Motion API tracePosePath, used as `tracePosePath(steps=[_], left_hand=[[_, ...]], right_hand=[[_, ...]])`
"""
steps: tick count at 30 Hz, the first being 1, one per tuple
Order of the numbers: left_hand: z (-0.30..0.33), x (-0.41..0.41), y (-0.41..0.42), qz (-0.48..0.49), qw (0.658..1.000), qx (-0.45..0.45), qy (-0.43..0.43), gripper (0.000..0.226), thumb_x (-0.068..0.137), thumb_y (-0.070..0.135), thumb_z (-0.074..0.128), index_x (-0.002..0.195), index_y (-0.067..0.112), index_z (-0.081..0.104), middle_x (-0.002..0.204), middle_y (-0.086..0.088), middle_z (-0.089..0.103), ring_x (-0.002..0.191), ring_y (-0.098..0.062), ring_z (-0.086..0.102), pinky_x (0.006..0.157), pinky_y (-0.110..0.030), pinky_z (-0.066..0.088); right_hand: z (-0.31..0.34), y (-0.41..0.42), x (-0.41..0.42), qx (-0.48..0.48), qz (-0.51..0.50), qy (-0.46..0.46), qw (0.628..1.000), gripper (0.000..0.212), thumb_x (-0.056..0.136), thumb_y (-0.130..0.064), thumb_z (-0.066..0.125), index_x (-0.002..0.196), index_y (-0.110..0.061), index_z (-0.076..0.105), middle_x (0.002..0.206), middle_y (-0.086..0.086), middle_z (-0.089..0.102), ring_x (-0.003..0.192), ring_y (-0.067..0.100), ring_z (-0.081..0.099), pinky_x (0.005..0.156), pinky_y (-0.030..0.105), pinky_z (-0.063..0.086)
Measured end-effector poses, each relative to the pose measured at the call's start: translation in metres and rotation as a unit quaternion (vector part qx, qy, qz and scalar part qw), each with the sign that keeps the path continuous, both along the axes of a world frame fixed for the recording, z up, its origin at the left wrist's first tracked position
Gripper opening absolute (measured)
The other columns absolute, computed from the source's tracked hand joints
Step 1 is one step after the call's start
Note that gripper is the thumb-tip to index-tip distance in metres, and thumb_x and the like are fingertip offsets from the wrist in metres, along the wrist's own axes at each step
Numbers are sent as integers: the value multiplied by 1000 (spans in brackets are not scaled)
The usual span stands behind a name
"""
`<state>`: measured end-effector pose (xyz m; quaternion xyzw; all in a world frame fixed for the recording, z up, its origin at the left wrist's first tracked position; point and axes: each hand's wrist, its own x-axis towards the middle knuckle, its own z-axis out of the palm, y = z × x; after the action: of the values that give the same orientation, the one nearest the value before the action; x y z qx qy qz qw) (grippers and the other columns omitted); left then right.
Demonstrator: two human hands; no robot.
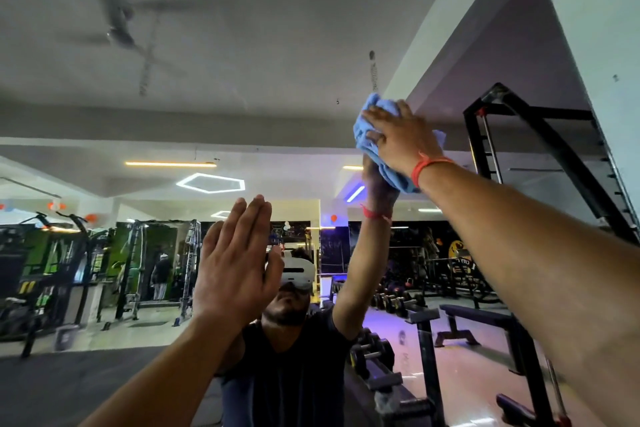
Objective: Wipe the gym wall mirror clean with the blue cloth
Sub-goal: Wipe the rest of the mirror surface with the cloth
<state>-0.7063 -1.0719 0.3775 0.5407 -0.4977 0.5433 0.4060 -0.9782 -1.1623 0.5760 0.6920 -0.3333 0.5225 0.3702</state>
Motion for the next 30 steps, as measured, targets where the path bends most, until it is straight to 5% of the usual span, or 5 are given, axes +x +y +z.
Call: tracePosePath(steps=[4, 11, 18, 25, 30], left_hand=[[0, 0, 2, 5, 1000, 4, -2, 72, 97, 44, 45, 161, 18, 28, 169, 1, 24, 158, -16, 12, 124, -42, 14], [0, 0, 3, 1, 1000, 10, 2, 70, 98, 45, 41, 162, 19, 26, 169, 1, 23, 158, -18, 14, 123, -47, 22], [0, -1, 3, 6, 1000, 8, -1, 70, 98, 45, 38, 162, 19, 24, 169, 0, 22, 157, -19, 14, 124, -45, 17], [1, -4, 7, 20, 1000, 12, -6, 71, 97, 43, 40, 161, 16, 27, 169, -3, 24, 157, -22, 16, 122, -47, 20], [0, -8, 9, 17, 1000, 10, -5, 72, 95, 42, 39, 160, 13, 27, 167, -7, 26, 156, -26, 19, 121, -51, 22]], right_hand=[[-52, 5, 58, -61, 123, -11, 990, 43, 93, -16, 51, 135, -12, 59, 143, 12, 58, 127, 38, 52, 98, 48, 47], [-152, -12, -9, -80, 102, 374, 918, 52, 104, -44, 38, 155, -38, 38, 165, -16, 26, 156, 9, 14, 123, 42, 20], [-135, -20, 14, 9, 161, -93, 982, 53, 98, -35, 39, 145, -17, 57, 150, 10, 55, 137, 39, 50, 111, 44, 40], [-220, -21, -28, -117, 62, 344, 930, 50, 104, -43, 41, 153, -33, 44, 160, -16, 38, 153, 15, 28, 115, 30, 26], [-208, -50, -63, 36, 102, -121, 987, 62, 104, -50, 27, 152, -16, 48, 159, 4, 44, 148, 35, 39, 120, 51, 35]])
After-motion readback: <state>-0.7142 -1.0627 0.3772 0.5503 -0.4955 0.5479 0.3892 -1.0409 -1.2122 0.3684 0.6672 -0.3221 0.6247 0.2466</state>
